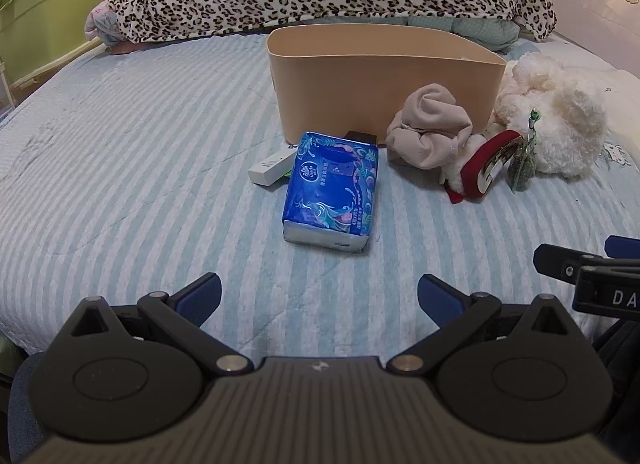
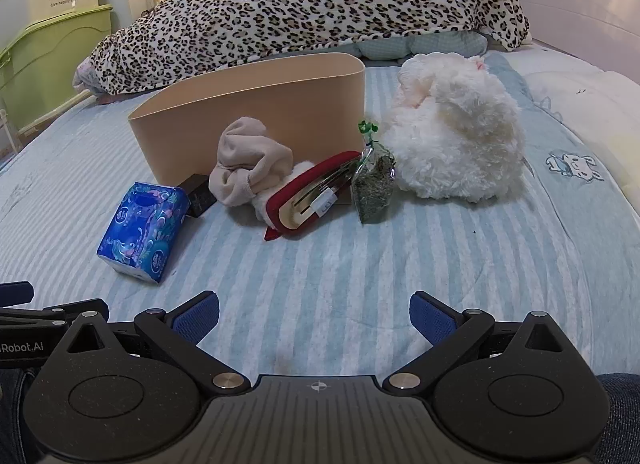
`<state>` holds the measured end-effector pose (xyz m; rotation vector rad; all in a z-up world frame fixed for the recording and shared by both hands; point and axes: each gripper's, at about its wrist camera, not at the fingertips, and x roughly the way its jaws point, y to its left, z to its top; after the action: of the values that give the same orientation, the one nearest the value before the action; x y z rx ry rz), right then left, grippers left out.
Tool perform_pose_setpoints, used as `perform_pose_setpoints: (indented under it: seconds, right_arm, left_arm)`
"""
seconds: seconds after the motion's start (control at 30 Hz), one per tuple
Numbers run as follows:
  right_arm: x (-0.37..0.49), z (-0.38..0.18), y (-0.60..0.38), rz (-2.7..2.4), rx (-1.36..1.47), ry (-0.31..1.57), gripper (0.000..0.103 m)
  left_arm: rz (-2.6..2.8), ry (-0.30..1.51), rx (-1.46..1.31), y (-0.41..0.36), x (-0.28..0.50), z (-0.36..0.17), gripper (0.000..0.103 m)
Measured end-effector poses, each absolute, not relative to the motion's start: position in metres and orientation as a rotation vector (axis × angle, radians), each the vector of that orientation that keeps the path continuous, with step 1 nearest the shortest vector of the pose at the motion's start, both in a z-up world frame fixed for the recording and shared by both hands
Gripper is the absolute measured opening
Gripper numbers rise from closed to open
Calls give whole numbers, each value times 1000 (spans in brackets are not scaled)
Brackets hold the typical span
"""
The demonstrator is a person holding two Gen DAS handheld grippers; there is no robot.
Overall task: Organize objects
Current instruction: 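Move both tools toward the blue tissue pack and herb bag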
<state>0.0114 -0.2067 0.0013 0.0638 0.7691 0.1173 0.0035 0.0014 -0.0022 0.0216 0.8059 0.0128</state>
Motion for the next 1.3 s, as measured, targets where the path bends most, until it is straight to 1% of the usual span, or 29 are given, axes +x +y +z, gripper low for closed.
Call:
perform_pose_setpoints:
  seconds: [1.3]
  right_arm:
    - [16,2,-215,110,79,760,103]
  left_arm:
    - [-11,796,13,-5,16,0,103]
